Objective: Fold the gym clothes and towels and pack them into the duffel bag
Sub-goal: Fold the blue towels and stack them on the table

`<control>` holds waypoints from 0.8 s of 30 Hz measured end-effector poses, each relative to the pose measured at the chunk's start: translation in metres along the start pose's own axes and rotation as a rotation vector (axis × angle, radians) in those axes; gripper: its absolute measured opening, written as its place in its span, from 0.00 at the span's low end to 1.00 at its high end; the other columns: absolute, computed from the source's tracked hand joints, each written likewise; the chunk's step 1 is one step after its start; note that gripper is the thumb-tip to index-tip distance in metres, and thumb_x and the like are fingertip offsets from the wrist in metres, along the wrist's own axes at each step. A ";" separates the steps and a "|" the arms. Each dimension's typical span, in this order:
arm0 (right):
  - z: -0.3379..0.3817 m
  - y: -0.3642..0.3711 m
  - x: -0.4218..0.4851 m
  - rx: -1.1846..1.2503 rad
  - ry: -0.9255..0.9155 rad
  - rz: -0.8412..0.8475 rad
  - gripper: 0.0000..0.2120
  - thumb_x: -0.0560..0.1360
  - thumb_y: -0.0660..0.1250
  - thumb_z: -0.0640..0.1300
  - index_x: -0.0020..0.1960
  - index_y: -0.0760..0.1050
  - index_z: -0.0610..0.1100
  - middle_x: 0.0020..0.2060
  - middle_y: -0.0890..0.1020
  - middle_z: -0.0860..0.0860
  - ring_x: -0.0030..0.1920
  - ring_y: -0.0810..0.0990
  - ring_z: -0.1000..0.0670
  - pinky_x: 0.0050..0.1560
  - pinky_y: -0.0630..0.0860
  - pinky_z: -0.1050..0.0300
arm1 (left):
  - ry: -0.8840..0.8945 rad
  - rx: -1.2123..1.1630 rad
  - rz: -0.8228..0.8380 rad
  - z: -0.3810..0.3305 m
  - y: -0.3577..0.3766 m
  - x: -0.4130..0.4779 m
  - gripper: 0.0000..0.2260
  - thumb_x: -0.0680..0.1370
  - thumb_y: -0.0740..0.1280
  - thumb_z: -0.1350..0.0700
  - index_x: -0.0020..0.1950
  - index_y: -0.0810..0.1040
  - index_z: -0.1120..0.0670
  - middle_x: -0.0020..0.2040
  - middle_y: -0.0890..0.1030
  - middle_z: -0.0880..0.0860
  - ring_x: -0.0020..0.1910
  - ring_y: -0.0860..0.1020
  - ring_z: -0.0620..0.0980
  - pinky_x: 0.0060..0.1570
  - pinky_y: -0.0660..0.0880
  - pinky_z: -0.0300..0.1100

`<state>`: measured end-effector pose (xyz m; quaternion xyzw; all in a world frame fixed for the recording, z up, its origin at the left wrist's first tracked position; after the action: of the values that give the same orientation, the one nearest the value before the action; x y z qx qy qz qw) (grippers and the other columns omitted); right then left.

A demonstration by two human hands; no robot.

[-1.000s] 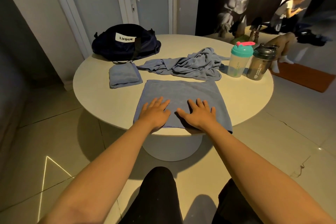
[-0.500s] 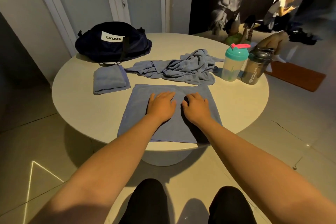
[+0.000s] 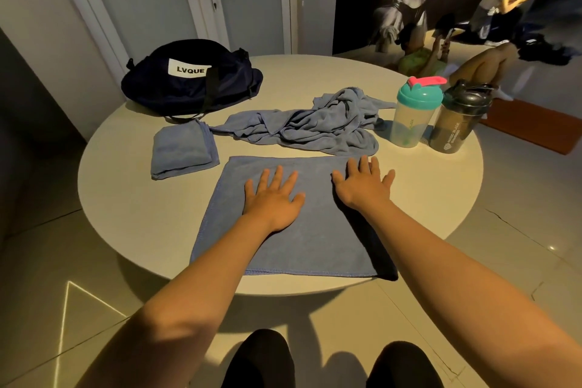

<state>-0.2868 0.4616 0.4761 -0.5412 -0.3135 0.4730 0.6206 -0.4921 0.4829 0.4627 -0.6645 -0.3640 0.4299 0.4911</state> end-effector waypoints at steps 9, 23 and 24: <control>0.031 0.014 -0.028 0.068 -0.183 -0.018 0.31 0.83 0.44 0.63 0.82 0.49 0.51 0.82 0.47 0.47 0.81 0.43 0.47 0.77 0.37 0.39 | 0.040 0.001 -0.039 0.001 -0.001 -0.010 0.34 0.77 0.42 0.26 0.81 0.39 0.37 0.82 0.36 0.48 0.81 0.36 0.52 0.76 0.35 0.60; -0.045 -0.017 -0.098 0.107 0.072 -0.224 0.18 0.83 0.54 0.50 0.70 0.65 0.46 0.62 0.69 0.39 0.61 0.66 0.37 0.58 0.64 0.45 | 0.302 -0.013 -0.247 -0.076 -0.002 -0.062 0.22 0.85 0.49 0.40 0.77 0.64 0.42 0.73 0.65 0.49 0.70 0.62 0.53 0.70 0.57 0.49; -0.045 -0.016 -0.100 0.112 0.057 -0.229 0.17 0.83 0.54 0.49 0.70 0.66 0.46 0.61 0.70 0.40 0.60 0.67 0.38 0.57 0.65 0.45 | 0.298 -0.005 -0.211 -0.075 0.002 -0.061 0.24 0.84 0.48 0.38 0.79 0.60 0.41 0.75 0.63 0.49 0.72 0.59 0.53 0.72 0.55 0.49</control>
<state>-0.2783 0.3526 0.4947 -0.4795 -0.3286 0.4002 0.7085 -0.4450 0.4018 0.4852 -0.6804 -0.3559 0.2719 0.5801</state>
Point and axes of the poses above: each hand's wrist, its own x-axis towards the middle knuckle, its own y-axis out of the palm, z = x × y, the point moved 10 cm from there along x, towards the middle knuckle
